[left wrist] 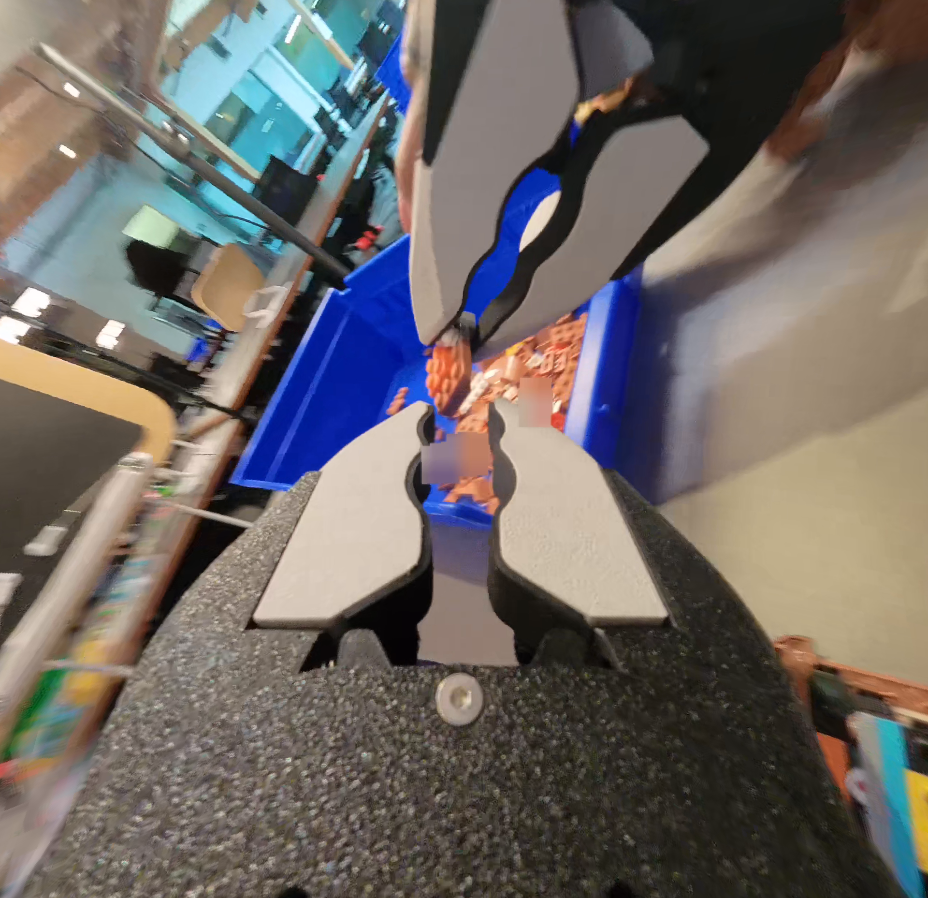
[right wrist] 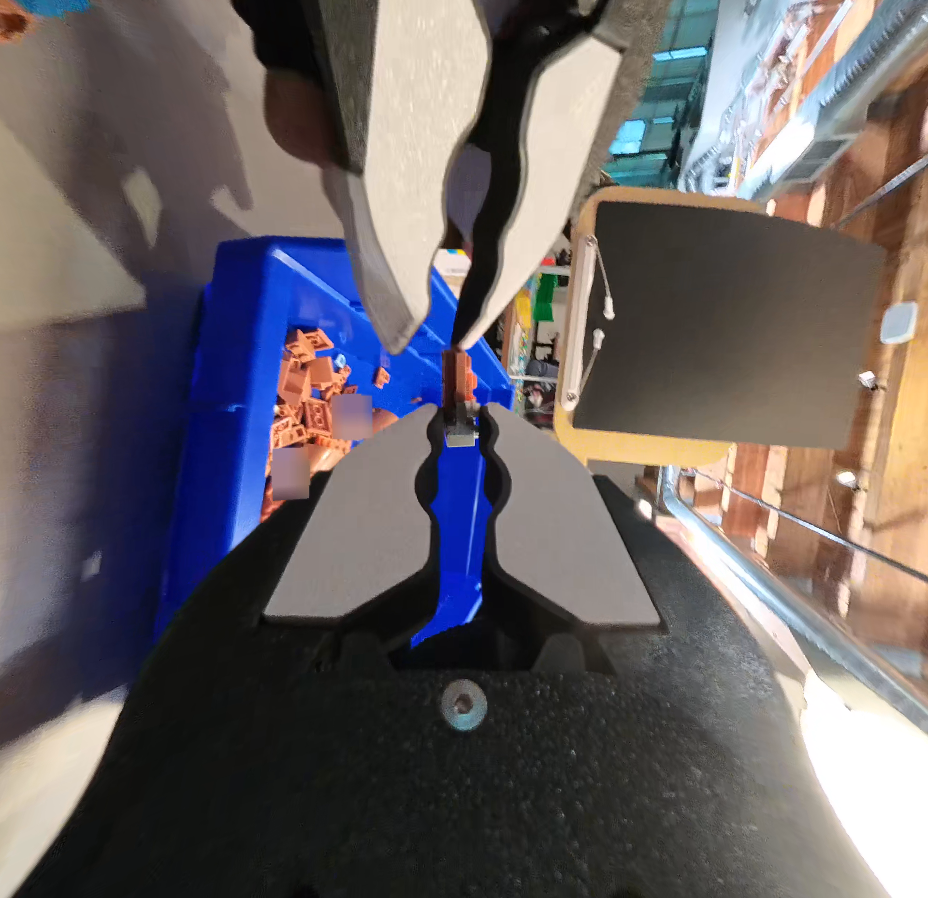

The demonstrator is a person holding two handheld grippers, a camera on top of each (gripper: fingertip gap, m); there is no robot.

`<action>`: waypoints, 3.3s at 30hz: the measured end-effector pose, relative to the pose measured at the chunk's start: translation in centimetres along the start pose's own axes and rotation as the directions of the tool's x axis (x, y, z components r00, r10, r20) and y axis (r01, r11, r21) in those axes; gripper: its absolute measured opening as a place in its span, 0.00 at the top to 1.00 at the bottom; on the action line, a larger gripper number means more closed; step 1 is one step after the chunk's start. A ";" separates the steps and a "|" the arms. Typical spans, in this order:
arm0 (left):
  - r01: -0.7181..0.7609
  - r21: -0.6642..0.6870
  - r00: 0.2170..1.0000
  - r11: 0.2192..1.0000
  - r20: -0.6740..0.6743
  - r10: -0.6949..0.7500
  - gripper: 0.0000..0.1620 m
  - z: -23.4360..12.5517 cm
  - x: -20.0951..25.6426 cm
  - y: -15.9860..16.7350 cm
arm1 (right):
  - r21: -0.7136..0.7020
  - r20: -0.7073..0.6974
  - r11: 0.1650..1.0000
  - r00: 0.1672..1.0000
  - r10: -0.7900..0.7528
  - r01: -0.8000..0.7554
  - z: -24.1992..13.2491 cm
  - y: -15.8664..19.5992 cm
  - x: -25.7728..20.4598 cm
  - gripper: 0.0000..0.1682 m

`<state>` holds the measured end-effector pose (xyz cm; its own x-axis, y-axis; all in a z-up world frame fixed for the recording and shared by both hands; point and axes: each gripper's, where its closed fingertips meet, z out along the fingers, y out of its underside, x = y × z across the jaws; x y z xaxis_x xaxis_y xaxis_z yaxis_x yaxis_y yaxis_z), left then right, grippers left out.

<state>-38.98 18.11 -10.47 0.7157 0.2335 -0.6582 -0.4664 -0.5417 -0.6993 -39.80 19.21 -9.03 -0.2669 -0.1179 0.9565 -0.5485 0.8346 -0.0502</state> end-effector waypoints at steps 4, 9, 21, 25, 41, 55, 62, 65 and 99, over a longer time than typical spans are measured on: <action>0.356 0.124 0.922 0.926 -0.210 -0.326 0.79 -1.1 0.3 -1.8 | -0.084 -0.122 0.996 0.992 0.031 -0.041 -1.5 -0.2 1.8 0.93; 0.585 0.243 0.794 0.774 -0.364 -0.486 0.75 -2.5 -0.4 -4.8 | -0.145 -0.287 0.988 0.958 0.015 -0.059 -3.4 -2.5 3.4 0.93; 0.725 0.340 0.689 0.600 -0.387 -0.613 0.80 -5.2 -2.1 -3.2 | -0.053 -0.429 0.985 0.894 0.128 -0.166 -0.4 -4.7 3.1 0.93; 0.741 0.310 0.672 0.596 -0.325 -0.665 0.83 -4.9 -2.6 -1.8 | -0.027 -0.442 0.988 0.889 0.122 -0.149 0.9 -5.2 3.0 0.93; 0.658 0.258 0.752 0.707 -0.278 -0.598 0.84 -3.2 -0.6 -0.4 | 0.018 -0.394 0.989 0.908 0.144 -0.148 1.5 -4.3 0.4 0.91; 0.524 0.197 0.838 0.828 -0.295 -0.460 0.84 -2.9 1.4 -0.4 | 0.106 -0.204 0.975 0.955 0.216 -0.198 1.1 -4.3 -1.1 0.91; 0.440 0.169 0.872 0.882 -0.316 -0.375 0.84 -2.8 2.0 0.1 | 0.114 -0.097 0.954 0.952 0.289 -0.278 1.2 -4.3 -2.0 0.91; 0.397 0.162 0.887 0.903 -0.319 -0.333 0.84 -2.9 2.3 0.1 | 0.108 -0.062 0.953 0.954 0.292 -0.285 1.0 -4.4 -2.4 0.91; 0.772 0.080 0.554 0.631 -0.572 -0.605 0.84 -3.8 2.9 -0.8 | 0.208 0.087 0.818 0.843 0.531 -0.536 -0.3 -5.2 -2.3 0.91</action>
<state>-34.53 16.13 -10.80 0.9760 -0.0044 0.2179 0.2165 -0.0966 -0.9715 -36.10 15.35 -10.90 -0.5854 0.2966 0.7545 -0.4704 0.6338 -0.6141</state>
